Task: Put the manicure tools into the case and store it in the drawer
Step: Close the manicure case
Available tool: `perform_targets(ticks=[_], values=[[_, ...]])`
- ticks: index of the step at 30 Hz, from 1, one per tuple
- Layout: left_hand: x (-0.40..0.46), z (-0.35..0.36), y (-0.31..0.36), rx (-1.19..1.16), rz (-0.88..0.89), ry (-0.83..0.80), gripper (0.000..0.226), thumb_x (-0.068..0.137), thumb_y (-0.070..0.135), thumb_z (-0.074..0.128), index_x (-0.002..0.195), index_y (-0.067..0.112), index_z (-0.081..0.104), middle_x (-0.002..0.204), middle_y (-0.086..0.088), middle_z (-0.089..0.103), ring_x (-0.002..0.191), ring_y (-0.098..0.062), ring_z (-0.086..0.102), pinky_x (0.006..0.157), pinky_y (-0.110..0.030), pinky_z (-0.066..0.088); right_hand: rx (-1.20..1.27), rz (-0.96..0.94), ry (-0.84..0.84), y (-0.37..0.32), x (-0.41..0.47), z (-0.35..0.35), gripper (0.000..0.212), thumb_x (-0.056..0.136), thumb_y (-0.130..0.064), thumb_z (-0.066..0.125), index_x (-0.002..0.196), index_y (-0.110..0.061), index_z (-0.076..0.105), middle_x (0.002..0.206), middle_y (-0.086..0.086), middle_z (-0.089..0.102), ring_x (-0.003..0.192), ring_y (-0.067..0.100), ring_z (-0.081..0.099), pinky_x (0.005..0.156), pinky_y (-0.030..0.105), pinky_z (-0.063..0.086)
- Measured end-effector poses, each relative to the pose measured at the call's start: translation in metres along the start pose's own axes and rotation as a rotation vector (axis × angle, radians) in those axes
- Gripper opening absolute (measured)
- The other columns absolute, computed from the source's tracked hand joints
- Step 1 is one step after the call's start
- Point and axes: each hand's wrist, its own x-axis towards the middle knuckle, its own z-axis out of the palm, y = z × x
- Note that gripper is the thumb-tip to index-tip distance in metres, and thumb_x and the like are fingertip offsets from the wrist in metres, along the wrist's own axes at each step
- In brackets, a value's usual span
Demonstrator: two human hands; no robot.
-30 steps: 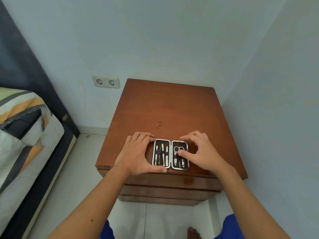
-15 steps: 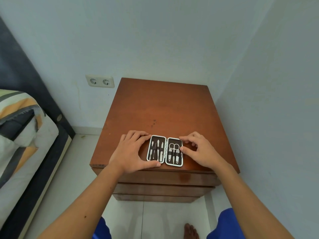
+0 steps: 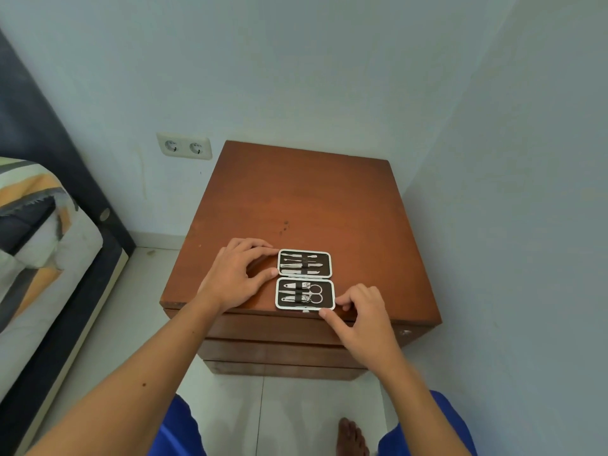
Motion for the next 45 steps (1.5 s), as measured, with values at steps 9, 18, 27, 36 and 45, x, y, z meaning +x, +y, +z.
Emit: perform_targets(ticks=[9,18,27,36,45], values=[[-0.001,-0.001,0.002,0.008,-0.011,-0.030,0.052,0.095,0.066,0.054,0.138,0.042,0.066,0.139,0.025,0.057,0.133,-0.004,0.041,0.106,-0.033,0.031,0.026,0.005,-0.002,-0.001,-0.002,-0.003,0.027,0.085,-0.047,0.079,0.087,-0.029,0.058,0.085,-0.017,0.055,0.093,0.006,0.048,0.077,0.020,0.040],[-0.001,-0.002,0.004,-0.056,-0.053,-0.051,0.046,0.094,0.060,0.056,0.136,0.044,0.067,0.134,0.030,0.056,0.130,-0.003,0.039,0.110,-0.037,0.031,0.083,0.112,-0.121,0.003,0.058,-0.029,0.031,0.094,-0.029,0.072,0.124,-0.021,0.072,0.098,-0.005,0.067,0.085,0.011,0.061,0.083,0.026,0.050],[0.009,-0.010,0.041,-0.638,-0.398,-0.016,0.017,0.102,0.048,0.066,0.113,0.051,0.079,0.130,0.026,0.066,0.137,-0.014,0.056,0.124,-0.043,0.030,0.319,0.344,-0.184,-0.009,0.094,-0.032,0.017,0.098,-0.024,0.066,0.111,-0.025,0.077,0.108,-0.007,0.076,0.108,0.016,0.070,0.100,0.037,0.054],[-0.046,0.000,0.061,-0.677,-0.303,0.092,0.040,0.107,0.021,0.067,0.144,0.035,0.063,0.138,0.018,0.067,0.129,-0.003,0.062,0.116,-0.036,0.049,0.481,0.288,-0.080,-0.020,0.051,-0.036,0.018,0.099,-0.023,0.068,0.114,-0.032,0.070,0.114,-0.014,0.074,0.110,0.006,0.069,0.099,0.029,0.053],[-0.088,0.013,0.073,-0.408,-0.231,0.095,0.052,0.104,0.032,0.068,0.154,0.033,0.053,0.152,0.023,0.052,0.145,0.006,0.034,0.118,-0.016,0.030,0.350,0.165,0.012,-0.018,-0.001,-0.014,0.027,0.098,-0.019,0.069,0.124,-0.024,0.071,0.124,-0.012,0.072,0.118,0.004,0.066,0.108,0.029,0.052]])
